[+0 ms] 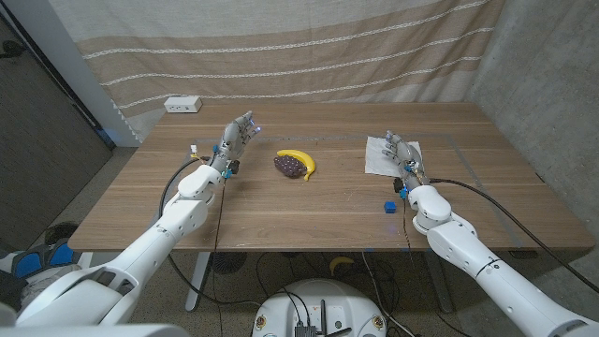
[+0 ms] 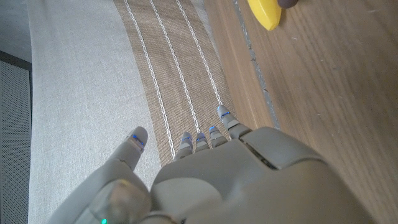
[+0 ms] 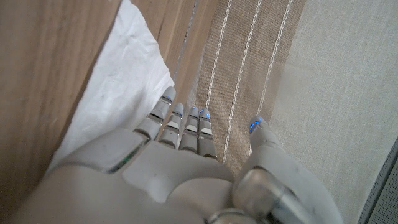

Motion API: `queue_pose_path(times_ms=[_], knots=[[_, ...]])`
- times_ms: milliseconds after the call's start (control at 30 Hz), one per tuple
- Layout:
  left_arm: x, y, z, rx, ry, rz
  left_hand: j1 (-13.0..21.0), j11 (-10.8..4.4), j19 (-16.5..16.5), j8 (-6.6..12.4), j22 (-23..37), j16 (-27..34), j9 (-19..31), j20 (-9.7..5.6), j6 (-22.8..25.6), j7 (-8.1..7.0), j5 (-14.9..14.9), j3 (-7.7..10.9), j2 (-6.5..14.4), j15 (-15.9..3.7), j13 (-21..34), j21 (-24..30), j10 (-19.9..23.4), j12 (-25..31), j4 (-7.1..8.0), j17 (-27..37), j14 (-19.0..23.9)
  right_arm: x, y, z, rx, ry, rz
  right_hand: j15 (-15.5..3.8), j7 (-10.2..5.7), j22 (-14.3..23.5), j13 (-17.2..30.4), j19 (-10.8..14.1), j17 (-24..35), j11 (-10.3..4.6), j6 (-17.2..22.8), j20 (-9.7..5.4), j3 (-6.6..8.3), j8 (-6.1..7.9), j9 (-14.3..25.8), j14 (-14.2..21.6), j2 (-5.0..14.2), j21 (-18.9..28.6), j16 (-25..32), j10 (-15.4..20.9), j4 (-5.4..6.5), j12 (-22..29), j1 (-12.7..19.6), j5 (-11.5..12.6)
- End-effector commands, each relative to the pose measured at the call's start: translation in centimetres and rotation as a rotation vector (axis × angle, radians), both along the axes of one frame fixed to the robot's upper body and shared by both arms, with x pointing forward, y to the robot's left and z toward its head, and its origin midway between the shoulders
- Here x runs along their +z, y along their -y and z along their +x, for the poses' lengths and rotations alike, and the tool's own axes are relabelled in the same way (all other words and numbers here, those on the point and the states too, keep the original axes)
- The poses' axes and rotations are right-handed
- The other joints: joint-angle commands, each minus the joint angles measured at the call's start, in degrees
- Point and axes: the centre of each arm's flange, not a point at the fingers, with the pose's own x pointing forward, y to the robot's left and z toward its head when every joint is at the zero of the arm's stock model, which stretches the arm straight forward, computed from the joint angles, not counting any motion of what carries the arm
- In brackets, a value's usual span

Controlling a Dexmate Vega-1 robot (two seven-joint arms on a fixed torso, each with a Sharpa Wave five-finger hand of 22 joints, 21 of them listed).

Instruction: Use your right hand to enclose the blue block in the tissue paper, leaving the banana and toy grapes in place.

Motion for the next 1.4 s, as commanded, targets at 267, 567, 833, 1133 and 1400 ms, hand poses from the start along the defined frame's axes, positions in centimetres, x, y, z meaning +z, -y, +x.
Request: queue_pose_path(times_ms=[267, 567, 833, 1133, 1400], knots=[[0.7, -0.2, 0.2, -0.012, 0.034, 0.029, -0.18, 0.03, 0.76, 0.52, 0.2, 0.48, 0.19, 1.21, 0.32, -1.14, 0.26, 0.16, 1.65, 0.43, 0.22, 0.25, 0.23, 0.67, -0.91, 0.28, 0.58, -0.1, -0.4, -4.9, -0.233, -0.013, -0.167, -0.18, -0.07, 0.24, 0.42, 1.4, 0.43, 0.04, 1.45, 0.4, 0.06, 0.48, 0.17, 1.51, -0.86, -0.09, 1.01, 1.23, -0.68, 0.62, 1.01, 0.46], [0.8, -0.4, 0.1, -0.011, 0.039, 0.037, -0.2, 0.12, 1.07, 0.59, 0.21, 0.52, 0.2, 1.58, 0.57, -1.36, 0.23, 0.15, 1.59, 0.58, 0.23, 0.23, 0.34, 0.71, -1.2, 0.28, 0.87, -0.3, -0.8, -6.2, -0.301, -0.033, -0.243, -0.35, -0.12, 0.3, 0.58, 1.63, 0.66, -0.01, 1.98, 0.57, -0.19, 0.54, 0.2, 1.95, -1.16, -0.19, 1.32, 1.35, -0.53, 0.65, 0.83, 0.37], [1.0, -0.4, -0.1, -0.011, 0.048, 0.043, -0.2, 0.06, 1.27, 0.62, 0.23, 0.51, 0.19, 1.71, 0.75, -1.5, 0.21, 0.15, 1.55, 0.53, 0.23, 0.22, 0.53, 0.78, -1.41, 0.28, 0.98, -0.6, -0.9, -7.6, -0.374, -0.062, -0.297, -0.62, -0.27, 0.36, 0.82, 2.09, 0.96, -0.09, 2.61, 0.77, -1.61, 0.49, 0.21, 2.01, -3.32, -0.35, 1.48, 1.48, -0.31, 0.67, -0.37, -0.62], [1.2, 0.0, 0.0, -0.02, 0.056, 0.048, -0.19, 0.05, 1.39, 0.64, 0.24, 0.49, 0.19, 1.78, 0.96, -1.65, 0.18, 0.16, 1.51, 0.52, 0.23, 0.14, 0.63, 0.8, -1.7, 0.27, 1.12, -0.8, -1.6, -8.9, -0.471, -0.08, -0.369, -1.9, -1.03, 0.42, 1.02, 3.5, 1.23, -0.96, 3.67, 0.61, -1.63, 0.71, 0.27, 2.56, -3.97, -0.21, 1.85, 2.5, -1.04, 0.99, 0.93, -1.05], [1.3, 0.2, 0.0, -0.022, 0.058, 0.051, -0.21, 0.06, 1.47, 0.65, 0.25, 0.47, 0.19, 1.85, 1.13, -1.71, 0.15, 0.17, 1.49, 0.58, 0.24, 0.04, 0.71, 0.81, -1.96, 0.28, 1.22, -1.1, -2.0, -10.0, -0.54, -0.106, -0.441, -2.56, -1.66, 0.45, 1.14, 4.26, 1.34, -1.59, 4.73, 0.38, -0.86, 1.05, 0.3, 2.93, -4.11, -0.22, 2.08, 3.23, -1.89, 1.18, 3.62, -0.87]])
